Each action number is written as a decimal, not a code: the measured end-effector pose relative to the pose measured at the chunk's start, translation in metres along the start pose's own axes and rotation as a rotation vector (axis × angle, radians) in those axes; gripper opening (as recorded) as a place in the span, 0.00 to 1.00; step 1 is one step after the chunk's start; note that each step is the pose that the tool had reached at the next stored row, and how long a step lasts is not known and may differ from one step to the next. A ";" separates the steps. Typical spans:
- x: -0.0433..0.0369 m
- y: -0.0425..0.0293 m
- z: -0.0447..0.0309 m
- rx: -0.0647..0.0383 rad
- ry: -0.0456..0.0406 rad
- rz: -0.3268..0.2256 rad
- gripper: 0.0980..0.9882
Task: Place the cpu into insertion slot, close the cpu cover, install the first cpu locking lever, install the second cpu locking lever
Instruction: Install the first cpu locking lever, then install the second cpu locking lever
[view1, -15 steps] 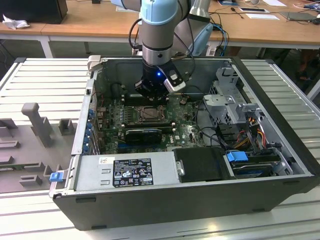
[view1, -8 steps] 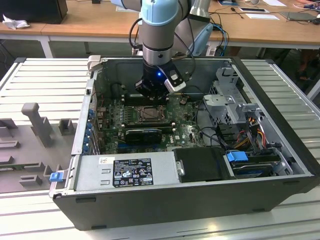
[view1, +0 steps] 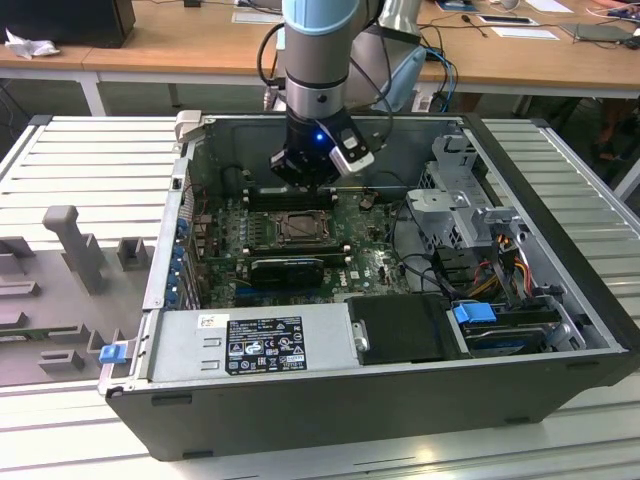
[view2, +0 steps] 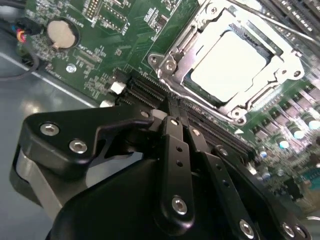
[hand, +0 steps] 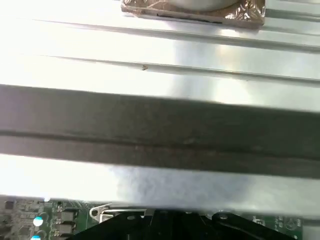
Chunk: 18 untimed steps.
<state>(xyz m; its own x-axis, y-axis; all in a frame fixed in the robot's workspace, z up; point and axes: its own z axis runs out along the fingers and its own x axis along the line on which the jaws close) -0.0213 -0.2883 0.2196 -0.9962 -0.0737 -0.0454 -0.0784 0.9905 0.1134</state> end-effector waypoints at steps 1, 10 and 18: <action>-0.0001 -0.0001 -0.0010 0.000 -0.0001 0.000 0.01; 0.0006 -0.0080 -0.0019 0.000 -0.0001 0.000 0.01; 0.0008 -0.0116 -0.0024 0.000 0.0000 0.000 0.01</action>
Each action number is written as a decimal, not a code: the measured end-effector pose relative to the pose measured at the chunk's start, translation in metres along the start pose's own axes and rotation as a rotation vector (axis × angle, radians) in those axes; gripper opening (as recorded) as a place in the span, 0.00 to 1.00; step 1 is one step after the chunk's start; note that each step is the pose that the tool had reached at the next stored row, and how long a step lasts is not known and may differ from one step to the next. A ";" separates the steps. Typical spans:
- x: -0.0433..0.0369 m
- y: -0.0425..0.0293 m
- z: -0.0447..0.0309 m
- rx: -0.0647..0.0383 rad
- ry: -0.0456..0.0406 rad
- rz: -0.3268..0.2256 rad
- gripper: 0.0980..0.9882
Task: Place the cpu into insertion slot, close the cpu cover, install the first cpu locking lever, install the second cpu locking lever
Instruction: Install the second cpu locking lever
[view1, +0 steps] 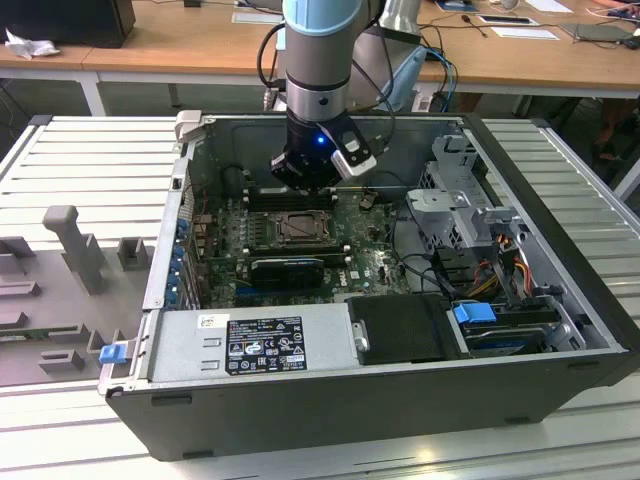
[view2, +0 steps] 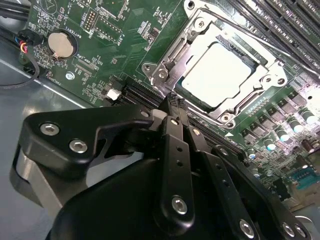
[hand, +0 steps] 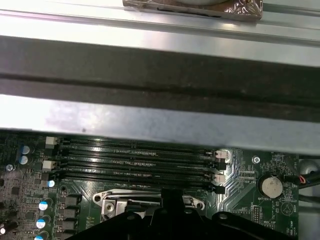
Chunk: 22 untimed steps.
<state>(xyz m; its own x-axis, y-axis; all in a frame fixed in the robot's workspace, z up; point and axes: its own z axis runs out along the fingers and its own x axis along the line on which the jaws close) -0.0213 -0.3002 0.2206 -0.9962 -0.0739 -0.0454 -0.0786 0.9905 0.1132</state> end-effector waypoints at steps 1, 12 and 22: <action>0.0001 -0.0005 0.0000 0.000 0.0000 0.000 0.01; 0.0002 -0.0079 -0.0177 0.000 0.0001 0.000 0.01; 0.0030 -0.0445 -0.0204 -0.016 0.0117 0.002 0.01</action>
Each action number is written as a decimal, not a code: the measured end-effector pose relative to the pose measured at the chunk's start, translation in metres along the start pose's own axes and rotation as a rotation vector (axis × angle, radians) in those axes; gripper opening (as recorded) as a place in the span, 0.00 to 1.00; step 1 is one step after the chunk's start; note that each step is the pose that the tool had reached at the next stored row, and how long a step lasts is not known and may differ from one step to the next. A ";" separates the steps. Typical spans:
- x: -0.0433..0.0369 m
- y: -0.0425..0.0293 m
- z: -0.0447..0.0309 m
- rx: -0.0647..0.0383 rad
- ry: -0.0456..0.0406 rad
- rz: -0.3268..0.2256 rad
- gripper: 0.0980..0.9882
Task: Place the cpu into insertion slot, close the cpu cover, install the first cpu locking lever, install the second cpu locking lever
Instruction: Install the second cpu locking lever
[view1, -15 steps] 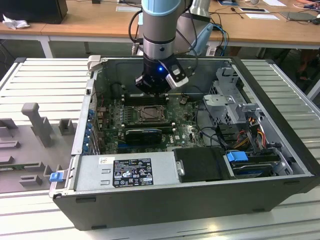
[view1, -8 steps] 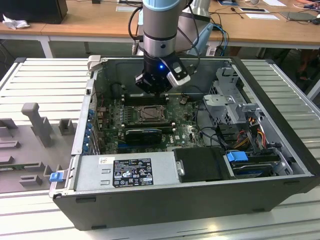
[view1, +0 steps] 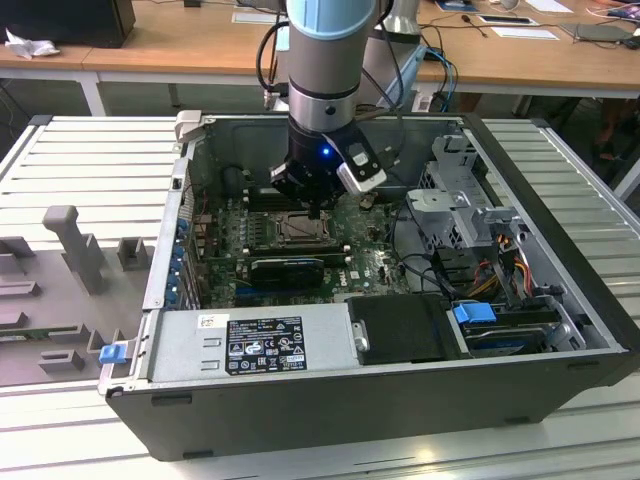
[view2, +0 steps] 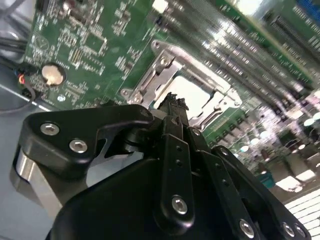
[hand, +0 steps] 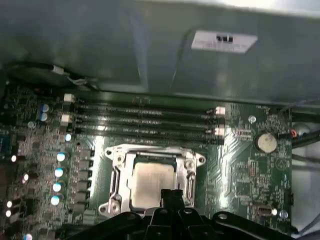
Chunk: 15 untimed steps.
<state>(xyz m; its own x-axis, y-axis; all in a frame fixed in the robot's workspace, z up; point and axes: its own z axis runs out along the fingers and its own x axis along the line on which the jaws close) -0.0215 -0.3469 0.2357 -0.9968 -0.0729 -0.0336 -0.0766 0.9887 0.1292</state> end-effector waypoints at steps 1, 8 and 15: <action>0.0005 -0.0059 -0.0007 -0.008 -0.0007 0.000 0.01; 0.0021 -0.0256 -0.0033 -0.020 -0.0016 0.000 0.01; 0.0100 -0.0363 -0.0040 -0.026 -0.0019 -0.001 0.01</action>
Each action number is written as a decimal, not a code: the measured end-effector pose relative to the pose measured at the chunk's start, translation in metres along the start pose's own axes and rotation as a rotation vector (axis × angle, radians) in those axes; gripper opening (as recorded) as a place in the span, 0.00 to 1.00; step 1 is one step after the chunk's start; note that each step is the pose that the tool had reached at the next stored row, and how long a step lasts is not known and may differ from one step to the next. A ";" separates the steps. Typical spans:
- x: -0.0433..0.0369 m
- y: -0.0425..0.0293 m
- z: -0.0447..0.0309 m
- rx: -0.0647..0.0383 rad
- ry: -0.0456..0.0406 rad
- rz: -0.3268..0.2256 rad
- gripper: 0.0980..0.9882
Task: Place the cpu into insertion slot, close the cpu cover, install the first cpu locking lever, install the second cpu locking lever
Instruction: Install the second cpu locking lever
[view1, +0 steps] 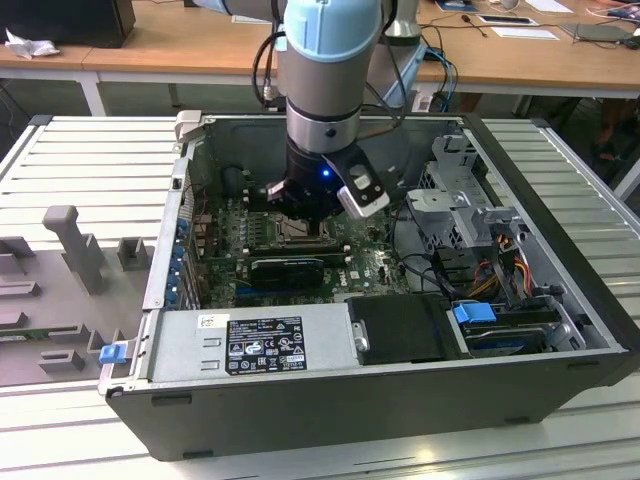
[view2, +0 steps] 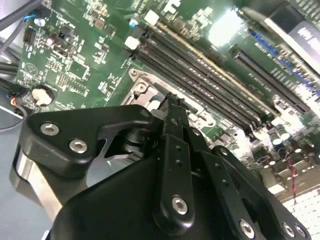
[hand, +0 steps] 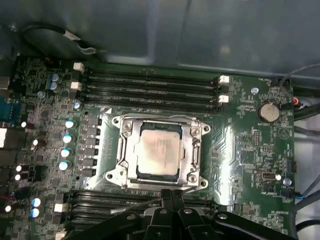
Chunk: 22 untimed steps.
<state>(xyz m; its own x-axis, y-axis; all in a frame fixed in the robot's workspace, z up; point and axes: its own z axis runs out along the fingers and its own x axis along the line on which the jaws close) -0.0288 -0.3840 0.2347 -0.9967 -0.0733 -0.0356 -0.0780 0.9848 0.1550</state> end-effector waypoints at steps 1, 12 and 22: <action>0.0033 -0.0002 -0.0001 -0.001 0.0001 0.000 0.01; 0.0331 -0.0030 0.0126 -0.021 -0.0012 -0.002 0.01; 0.0410 -0.0083 0.0227 -0.063 -0.0034 -0.007 0.01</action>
<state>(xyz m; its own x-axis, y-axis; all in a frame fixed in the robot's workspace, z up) -0.0685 -0.3916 0.2095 -0.9960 -0.0794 -0.0402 -0.0863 0.9724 0.2168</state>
